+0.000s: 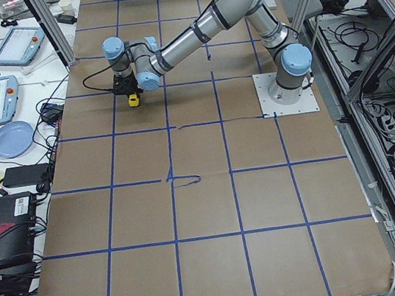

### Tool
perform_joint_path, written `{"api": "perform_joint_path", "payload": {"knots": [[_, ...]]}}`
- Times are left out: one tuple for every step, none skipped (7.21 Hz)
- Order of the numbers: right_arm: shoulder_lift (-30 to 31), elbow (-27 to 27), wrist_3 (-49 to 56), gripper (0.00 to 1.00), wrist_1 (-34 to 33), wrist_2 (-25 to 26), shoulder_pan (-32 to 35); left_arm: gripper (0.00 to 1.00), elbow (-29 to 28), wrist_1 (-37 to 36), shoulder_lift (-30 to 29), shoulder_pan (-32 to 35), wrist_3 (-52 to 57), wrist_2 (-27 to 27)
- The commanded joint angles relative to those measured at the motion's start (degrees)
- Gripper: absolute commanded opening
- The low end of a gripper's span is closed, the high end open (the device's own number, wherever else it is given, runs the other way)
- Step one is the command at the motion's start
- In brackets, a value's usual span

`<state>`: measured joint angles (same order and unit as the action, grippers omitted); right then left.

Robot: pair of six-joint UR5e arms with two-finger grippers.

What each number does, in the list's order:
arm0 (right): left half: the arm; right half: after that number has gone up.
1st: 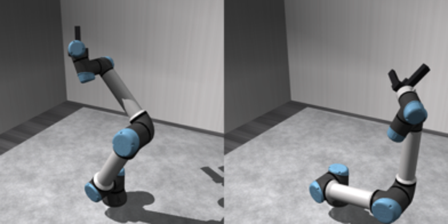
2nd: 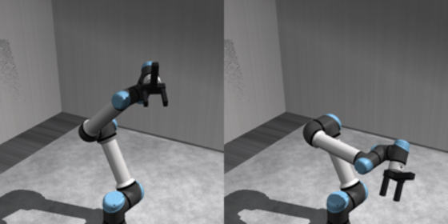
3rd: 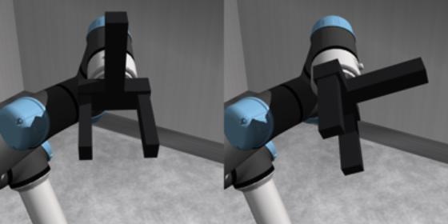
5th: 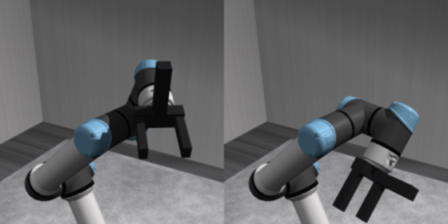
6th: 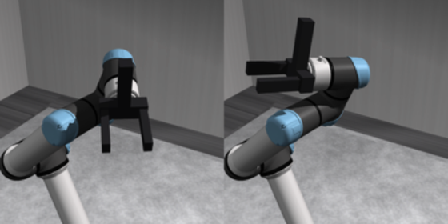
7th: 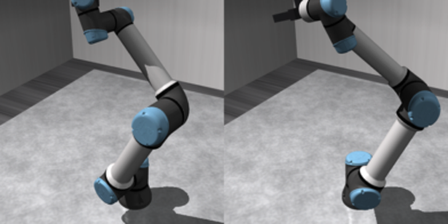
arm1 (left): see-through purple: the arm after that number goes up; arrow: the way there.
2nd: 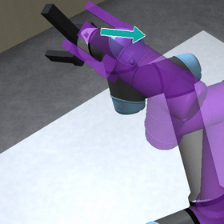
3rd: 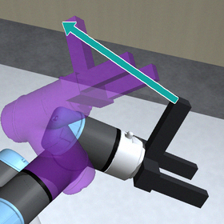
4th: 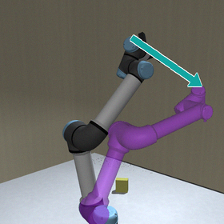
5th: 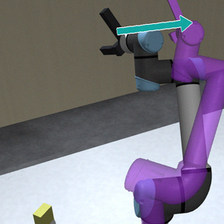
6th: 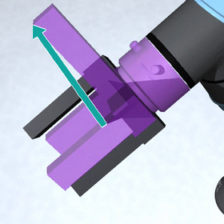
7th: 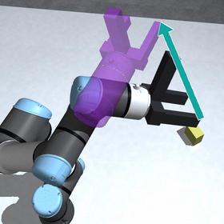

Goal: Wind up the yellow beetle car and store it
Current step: 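Close the left gripper on the yellow car and pull it backward, then drag the car with the left gripper toward the robot's left side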

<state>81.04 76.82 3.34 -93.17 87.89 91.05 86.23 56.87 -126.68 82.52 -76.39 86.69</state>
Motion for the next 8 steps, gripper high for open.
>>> {"api": "perform_joint_path", "payload": {"knots": [[0.00,0.00,0.00,1.00,-0.08,-0.09,-0.09,0.00,0.16,0.00,-0.06,-3.32,5.42,4.08],[0.00,0.00,0.00,1.00,-0.08,-0.09,-0.09,0.00,0.34,0.09,-0.06,-4.38,7.29,4.19],[0.00,0.00,0.09,1.00,-0.08,-0.09,-0.09,0.00,0.95,0.00,-0.06,-6.21,8.61,4.01],[0.00,0.00,0.00,1.00,-0.08,-0.09,0.00,0.00,1.13,-0.09,0.20,-8.41,11.49,4.01],[0.00,0.00,0.00,1.00,-0.08,-0.09,0.00,0.00,1.22,-0.09,0.37,-11.30,13.35,4.01],[0.00,0.00,0.00,1.00,-0.08,-0.09,-0.09,0.00,1.22,-0.18,0.12,-12.72,15.37,4.01],[0.00,0.00,0.00,1.00,-0.08,-0.09,-0.09,0.00,0.70,-0.18,-0.06,-14.04,16.26,4.01],[0.00,0.00,0.00,1.00,-0.08,-0.09,0.00,0.00,0.60,-0.26,0.02,-15.88,16.53,4.01]]}}
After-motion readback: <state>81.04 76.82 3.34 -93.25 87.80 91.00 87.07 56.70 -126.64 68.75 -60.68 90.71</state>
